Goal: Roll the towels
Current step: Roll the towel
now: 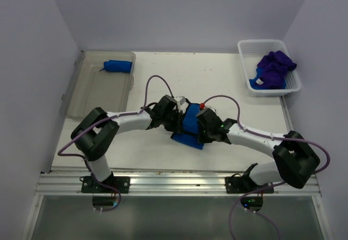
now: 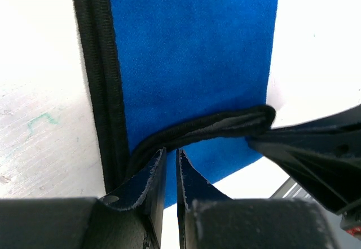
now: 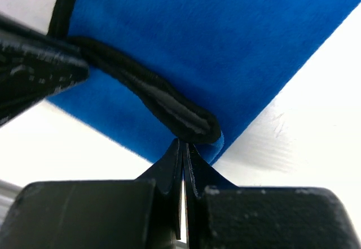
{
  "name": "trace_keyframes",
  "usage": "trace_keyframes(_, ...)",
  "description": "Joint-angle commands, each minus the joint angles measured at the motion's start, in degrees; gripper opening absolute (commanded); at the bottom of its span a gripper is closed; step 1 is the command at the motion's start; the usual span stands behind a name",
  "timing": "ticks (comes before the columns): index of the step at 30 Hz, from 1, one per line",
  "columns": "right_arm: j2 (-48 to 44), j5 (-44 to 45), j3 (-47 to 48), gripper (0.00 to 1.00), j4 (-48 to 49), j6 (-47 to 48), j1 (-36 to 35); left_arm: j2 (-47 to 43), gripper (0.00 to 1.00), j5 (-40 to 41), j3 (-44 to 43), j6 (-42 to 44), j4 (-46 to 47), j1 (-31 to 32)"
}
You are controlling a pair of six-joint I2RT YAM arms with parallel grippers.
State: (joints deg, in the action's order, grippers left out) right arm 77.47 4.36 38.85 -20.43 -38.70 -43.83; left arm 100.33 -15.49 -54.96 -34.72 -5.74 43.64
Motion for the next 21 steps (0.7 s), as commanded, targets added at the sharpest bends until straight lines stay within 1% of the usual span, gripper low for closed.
trace_keyframes(1, 2.8, 5.4, 3.1, 0.00, -3.6, 0.9, 0.2, -0.2, 0.16, -1.2, -0.6, 2.1, -0.8, 0.3)
trace_keyframes(4, 3.3, 7.8, 3.9, 0.00, -4.0, 1.3, 0.2, -0.1, 0.16, -1.2, 0.2, 2.3, -0.9, 0.3)
trace_keyframes(8, 6.2, 7.9, 5.3, 0.00, -3.5, 1.4, 0.2, -0.1, 0.16, -0.7, 0.6, 2.0, -0.5, 0.3)
trace_keyframes(13, 8.8, 7.5, 2.1, 0.00, -0.6, 0.9, 0.2, -2.2, 0.16, 1.4, -0.1, 0.7, -0.5, 0.3)
trace_keyframes(16, 5.5, 4.8, -0.7, 0.00, 1.7, -1.8, 0.0, -4.8, 0.17, 3.9, -1.2, -0.4, -2.0, 0.0)
trace_keyframes(17, 4.5, 4.0, -2.5, 0.00, 2.4, -4.8, -0.2, -6.3, 0.18, 4.4, -1.5, -0.7, -2.4, -0.3)
trace_keyframes(18, 3.7, 0.7, -3.6, 0.00, 3.5, -6.4, -0.3, -7.2, 0.18, 4.9, -1.9, -1.0, -2.8, -0.6)
trace_keyframes(20, 1.8, -2.8, -6.3, 0.00, 8.8, -11.5, -1.2, -10.2, 0.20, 7.4, -2.7, -1.9, -5.0, -1.1)
trace_keyframes(21, 1.7, -4.2, -6.7, 0.00, 12.8, -12.9, -2.7, -11.2, 0.20, 10.0, -3.7, -2.2, -7.2, -1.3)
